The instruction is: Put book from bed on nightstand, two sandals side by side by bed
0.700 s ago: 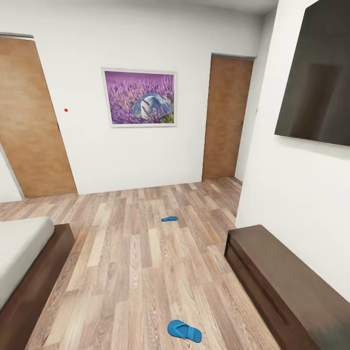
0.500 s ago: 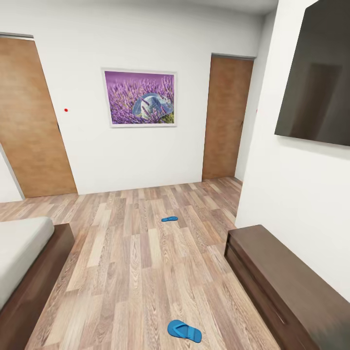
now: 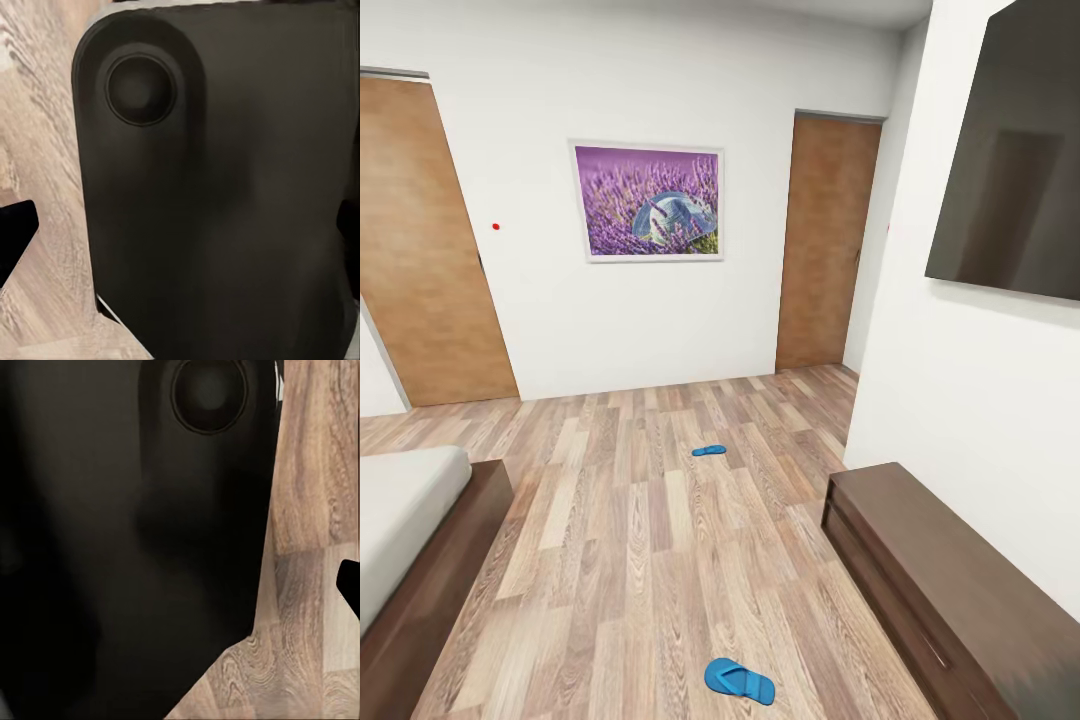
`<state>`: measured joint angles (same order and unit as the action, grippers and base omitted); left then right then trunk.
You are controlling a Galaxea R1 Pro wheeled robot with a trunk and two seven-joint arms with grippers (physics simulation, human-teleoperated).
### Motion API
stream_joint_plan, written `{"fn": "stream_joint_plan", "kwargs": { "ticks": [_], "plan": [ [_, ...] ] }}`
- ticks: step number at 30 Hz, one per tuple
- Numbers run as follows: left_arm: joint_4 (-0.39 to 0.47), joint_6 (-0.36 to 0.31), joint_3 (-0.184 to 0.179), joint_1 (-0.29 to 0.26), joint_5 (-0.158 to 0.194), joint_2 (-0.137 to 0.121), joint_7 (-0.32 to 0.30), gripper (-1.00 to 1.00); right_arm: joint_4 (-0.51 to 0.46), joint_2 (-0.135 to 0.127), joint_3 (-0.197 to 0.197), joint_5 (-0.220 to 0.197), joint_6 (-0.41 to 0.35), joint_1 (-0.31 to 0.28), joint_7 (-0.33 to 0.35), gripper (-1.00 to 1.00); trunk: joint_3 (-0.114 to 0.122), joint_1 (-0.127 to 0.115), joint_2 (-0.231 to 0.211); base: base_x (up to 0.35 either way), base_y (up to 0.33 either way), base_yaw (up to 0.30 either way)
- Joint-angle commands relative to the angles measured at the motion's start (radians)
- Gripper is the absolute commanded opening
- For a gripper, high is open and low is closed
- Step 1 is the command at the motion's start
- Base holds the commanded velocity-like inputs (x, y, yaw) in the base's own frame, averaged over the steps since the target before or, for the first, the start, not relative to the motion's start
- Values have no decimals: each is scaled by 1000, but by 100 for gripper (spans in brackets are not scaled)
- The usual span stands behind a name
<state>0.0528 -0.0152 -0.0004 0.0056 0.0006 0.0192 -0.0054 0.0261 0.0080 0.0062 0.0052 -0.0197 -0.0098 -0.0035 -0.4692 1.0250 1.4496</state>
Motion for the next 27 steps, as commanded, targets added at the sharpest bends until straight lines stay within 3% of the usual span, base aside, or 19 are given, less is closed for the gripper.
{"fn": "stream_joint_plan", "kwargs": {
  "ticks": [1,16,17,20,23,27],
  "plan": [
    [8,4,1,1,0,-1,1,100,-5,-1,0,-1,-2,-1,-1,100,-1,0,0,0,0,0],
    [93,88,2,1,4,-1,4,100,-89,-22,-5,-5,-1,-1,-4,100,-1,0,0,0,0,0],
    [469,129,2,1,4,-1,4,100,-453,-26,-6,-5,0,-1,-4,100,-1,0,0,0,0,0],
    [529,138,2,1,4,0,4,100,-515,-32,-17,-6,0,-1,-4,100,-1,0,0,0,0,0],
    [558,173,3,1,7,-1,4,100,-555,-39,-62,-6,15,-1,-3,100,-1,0,0,0,0,0],
    [545,259,5,1,23,-3,4,100,-562,-40,-106,-7,129,-1,-3,100,-1,0,0,0,0,0]
  ]
}}
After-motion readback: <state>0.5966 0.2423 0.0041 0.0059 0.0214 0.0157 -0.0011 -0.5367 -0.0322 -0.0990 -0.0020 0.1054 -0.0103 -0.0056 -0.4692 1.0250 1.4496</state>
